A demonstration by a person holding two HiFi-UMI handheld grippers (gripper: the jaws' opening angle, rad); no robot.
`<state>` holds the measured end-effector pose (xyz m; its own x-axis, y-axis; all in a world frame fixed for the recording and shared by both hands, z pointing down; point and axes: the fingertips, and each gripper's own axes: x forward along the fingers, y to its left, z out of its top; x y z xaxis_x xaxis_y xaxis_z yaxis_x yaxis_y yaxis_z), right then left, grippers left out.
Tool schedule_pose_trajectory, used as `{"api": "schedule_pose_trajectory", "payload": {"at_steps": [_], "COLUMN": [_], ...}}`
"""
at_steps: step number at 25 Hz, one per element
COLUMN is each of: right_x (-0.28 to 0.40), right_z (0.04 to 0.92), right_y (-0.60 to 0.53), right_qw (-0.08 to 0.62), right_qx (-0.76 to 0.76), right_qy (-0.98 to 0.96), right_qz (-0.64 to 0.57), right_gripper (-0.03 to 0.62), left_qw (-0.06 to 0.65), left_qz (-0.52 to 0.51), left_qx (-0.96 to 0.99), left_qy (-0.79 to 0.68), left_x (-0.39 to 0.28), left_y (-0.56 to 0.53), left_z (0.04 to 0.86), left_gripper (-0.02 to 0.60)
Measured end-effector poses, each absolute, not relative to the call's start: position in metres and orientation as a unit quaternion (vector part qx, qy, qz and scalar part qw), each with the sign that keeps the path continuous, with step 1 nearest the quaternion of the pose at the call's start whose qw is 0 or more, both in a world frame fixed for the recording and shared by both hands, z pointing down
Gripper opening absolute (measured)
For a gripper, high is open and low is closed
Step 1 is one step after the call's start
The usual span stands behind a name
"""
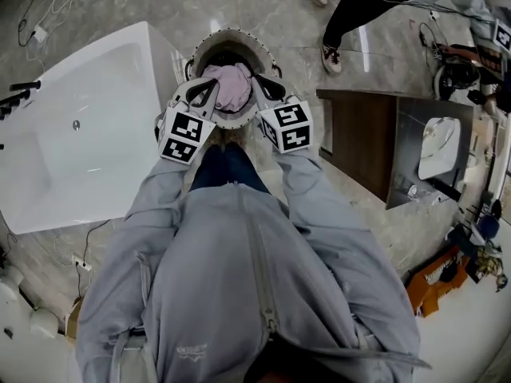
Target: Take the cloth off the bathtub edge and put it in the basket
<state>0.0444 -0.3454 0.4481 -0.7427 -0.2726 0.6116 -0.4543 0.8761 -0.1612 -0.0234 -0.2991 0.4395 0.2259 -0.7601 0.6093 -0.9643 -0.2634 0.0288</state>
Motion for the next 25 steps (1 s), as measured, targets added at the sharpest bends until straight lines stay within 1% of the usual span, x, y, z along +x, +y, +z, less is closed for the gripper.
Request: {"api": "schedule_pose_trajectory", "payload": {"at_steps": [9, 17, 21, 25], "right_x": [0.058, 0.082, 0.073, 0.068], "right_z": [0.360, 0.268, 0.230, 0.197], "right_y": [-0.327, -0.327, -0.325, -0.320], "right_qw": [0.229, 0.136, 0.107, 0.064], "right_qx": [0.240, 0.280, 0.293, 0.299], "right_qy": [-0.932, -0.948, -0.950, -0.952], "right_qz": [0.144, 0.071, 0.025, 0.013], "right_gripper": [0.005, 0.005, 0.005, 0.005], "left_qw": [0.147, 0.107, 0.075, 0.043], "left_qz": [0.189, 0.092, 0.065, 0.045], "left_qx": [0.746, 0.724, 0.712, 0.699], "left_qy": [-0.622, -0.675, -0.695, -0.713], "left_x": [-0.021, -0.018, -0.033, -0.043], "left_y": [-0.278, -0.266, -0.260, -0.252], "left_z": [0.343, 0.263, 0.227, 0.193], "left_gripper": [0.006, 0.006, 0.006, 0.006]}}
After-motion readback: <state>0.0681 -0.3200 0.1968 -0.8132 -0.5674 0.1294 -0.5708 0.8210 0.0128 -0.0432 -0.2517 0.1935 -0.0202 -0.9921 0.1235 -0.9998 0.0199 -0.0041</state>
